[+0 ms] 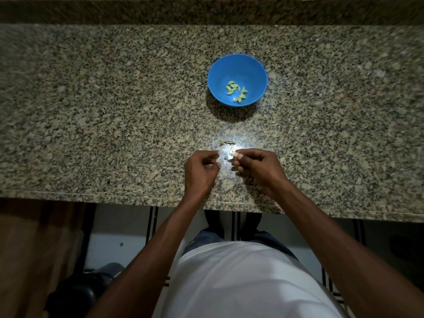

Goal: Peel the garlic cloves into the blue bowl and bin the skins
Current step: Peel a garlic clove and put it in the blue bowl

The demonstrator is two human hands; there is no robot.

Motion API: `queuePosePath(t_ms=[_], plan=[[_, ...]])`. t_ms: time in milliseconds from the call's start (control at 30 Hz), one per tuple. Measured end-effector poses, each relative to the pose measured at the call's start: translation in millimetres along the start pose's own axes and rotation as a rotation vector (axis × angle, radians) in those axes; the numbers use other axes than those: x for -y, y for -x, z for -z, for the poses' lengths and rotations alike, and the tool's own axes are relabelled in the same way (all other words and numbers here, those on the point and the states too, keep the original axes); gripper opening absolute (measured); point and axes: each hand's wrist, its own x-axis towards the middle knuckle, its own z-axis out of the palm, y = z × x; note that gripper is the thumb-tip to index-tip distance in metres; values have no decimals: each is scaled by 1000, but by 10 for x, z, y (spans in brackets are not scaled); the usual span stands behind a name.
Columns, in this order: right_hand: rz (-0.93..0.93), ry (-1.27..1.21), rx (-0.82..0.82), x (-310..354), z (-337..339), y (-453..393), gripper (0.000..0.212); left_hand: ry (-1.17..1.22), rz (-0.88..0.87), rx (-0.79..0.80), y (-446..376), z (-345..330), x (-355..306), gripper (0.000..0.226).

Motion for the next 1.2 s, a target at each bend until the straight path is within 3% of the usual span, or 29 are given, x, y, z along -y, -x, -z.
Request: queuePosePath(t_ms=[100,233,500,800,1067,1200], plan=[[8,27,18,26,1,4,14,142,41,49,23,7,-54,39],[39,57,97,50,-32,17,12,414,182,64,87,-21,-170,25],[68,13,133,67,-93,61,20,461,227,91,68,-51,-170,19],[-15,-58,153,109,-94,27,12,654,455,180,-38,-34,-148,5],[-23,-87,135,110,-135,24,15,487,298,106,5,24,-64,13],[-44,-63,150,125,-119,39,16,153,-36,114,51,102,-22,33]])
